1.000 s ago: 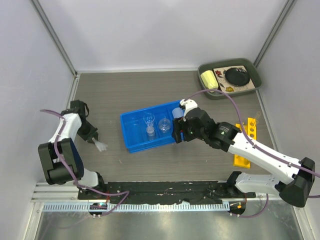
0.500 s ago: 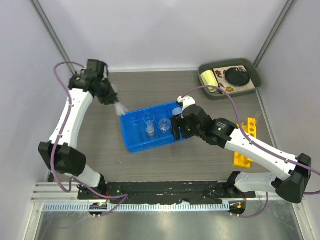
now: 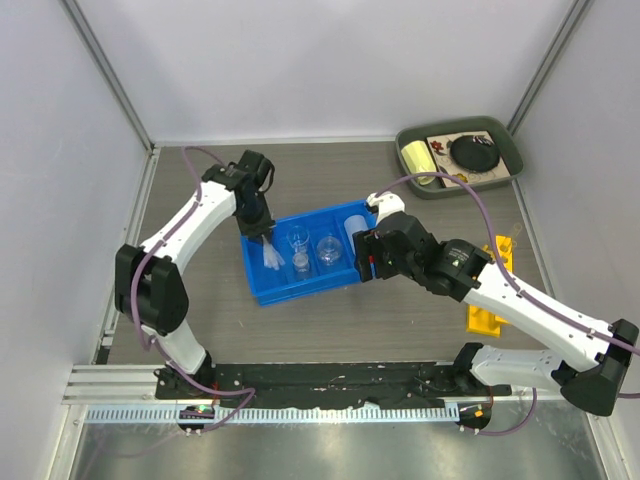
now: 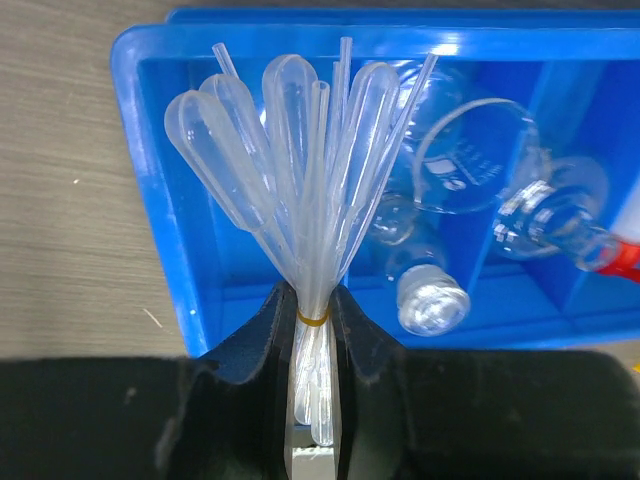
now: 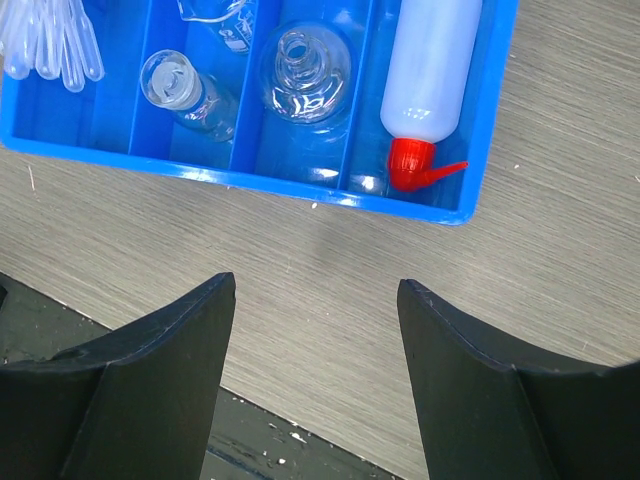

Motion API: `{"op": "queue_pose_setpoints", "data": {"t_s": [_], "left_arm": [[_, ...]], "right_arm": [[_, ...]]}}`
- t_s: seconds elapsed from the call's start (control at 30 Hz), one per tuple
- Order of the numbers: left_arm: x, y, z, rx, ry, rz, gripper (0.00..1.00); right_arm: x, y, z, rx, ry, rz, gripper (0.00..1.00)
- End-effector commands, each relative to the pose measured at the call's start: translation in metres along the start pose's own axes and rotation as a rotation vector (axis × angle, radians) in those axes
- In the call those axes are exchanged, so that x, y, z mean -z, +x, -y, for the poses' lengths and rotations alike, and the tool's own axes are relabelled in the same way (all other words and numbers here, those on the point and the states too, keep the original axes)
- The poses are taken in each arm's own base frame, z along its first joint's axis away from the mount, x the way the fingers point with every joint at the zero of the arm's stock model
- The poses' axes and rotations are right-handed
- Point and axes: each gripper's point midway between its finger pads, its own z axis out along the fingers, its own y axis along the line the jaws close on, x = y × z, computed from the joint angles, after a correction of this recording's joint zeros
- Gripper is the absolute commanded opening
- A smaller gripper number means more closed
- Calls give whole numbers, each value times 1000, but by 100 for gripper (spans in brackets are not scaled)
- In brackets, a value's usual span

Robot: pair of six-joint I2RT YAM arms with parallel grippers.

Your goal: Organize the chemistry lab equipment

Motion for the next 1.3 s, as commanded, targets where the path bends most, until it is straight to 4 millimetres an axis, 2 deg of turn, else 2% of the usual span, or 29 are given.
{"op": "queue_pose_setpoints", "data": {"t_s": [0.0,0.13,0.43,0.6,0.87,0.97,1.0,1.1,1.27], "left_arm": [[-17,-4,-10,25,-52,36,0],[-33,7,-22,26,-96,13,0],[-60,24,-32,58,-114,-21,0],[-77,42,-40,73,-124,-51,0],[-90,54,-41,67,-123,-68,0],[-91,54,-39,63,-119,-67,8],[-91,54,-38,61,-118,-65,14],[-89,51,-34,57,-109,-61,25],[-74,44,-22,32,-86,-42,41]], "right_arm": [[11,-12,2,-8,6,46,71],[10,-9,2,-8,5,41,71],[9,-6,3,-7,8,34,71],[8,-3,4,-4,10,27,71],[6,-1,4,-6,9,25,71],[6,0,4,-8,7,24,71],[6,0,4,-9,9,25,71],[7,-1,4,-10,8,26,72],[8,-4,3,-12,4,32,71]]}}
